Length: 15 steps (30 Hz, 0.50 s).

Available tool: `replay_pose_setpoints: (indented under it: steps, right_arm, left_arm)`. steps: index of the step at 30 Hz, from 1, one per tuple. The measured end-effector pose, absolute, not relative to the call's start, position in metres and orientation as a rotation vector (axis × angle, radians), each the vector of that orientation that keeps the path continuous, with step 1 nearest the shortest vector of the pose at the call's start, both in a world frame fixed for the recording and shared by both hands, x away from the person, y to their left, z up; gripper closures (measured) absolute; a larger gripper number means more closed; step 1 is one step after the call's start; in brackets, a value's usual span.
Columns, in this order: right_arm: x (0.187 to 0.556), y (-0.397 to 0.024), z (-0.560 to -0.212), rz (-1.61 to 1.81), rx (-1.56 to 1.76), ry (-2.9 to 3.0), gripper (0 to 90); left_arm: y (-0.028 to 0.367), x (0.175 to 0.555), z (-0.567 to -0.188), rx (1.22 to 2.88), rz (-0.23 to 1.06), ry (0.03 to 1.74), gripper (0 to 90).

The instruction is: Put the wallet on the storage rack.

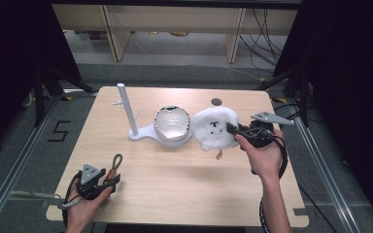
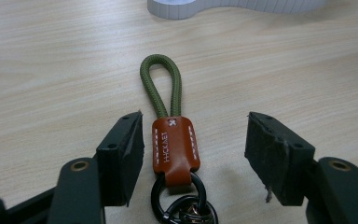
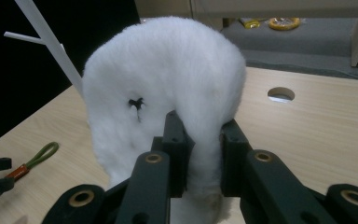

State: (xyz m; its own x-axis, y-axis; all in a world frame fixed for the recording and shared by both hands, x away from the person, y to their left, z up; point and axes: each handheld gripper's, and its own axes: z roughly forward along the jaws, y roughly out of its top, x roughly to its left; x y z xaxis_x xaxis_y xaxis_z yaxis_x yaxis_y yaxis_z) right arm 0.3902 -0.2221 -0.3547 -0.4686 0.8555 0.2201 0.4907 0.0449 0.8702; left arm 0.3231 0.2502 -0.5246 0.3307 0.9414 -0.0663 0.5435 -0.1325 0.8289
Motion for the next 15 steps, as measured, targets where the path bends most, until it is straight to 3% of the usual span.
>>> replay_pose_setpoints:
  steps: [15]
  right_arm:
    - [0.403, -0.209, -0.346, 1.428, 1.269, 1.96, 77.5]
  left_arm:
    - [0.25, 0.323, -0.525, 1.797, 0.626, 1.32, 36.5]
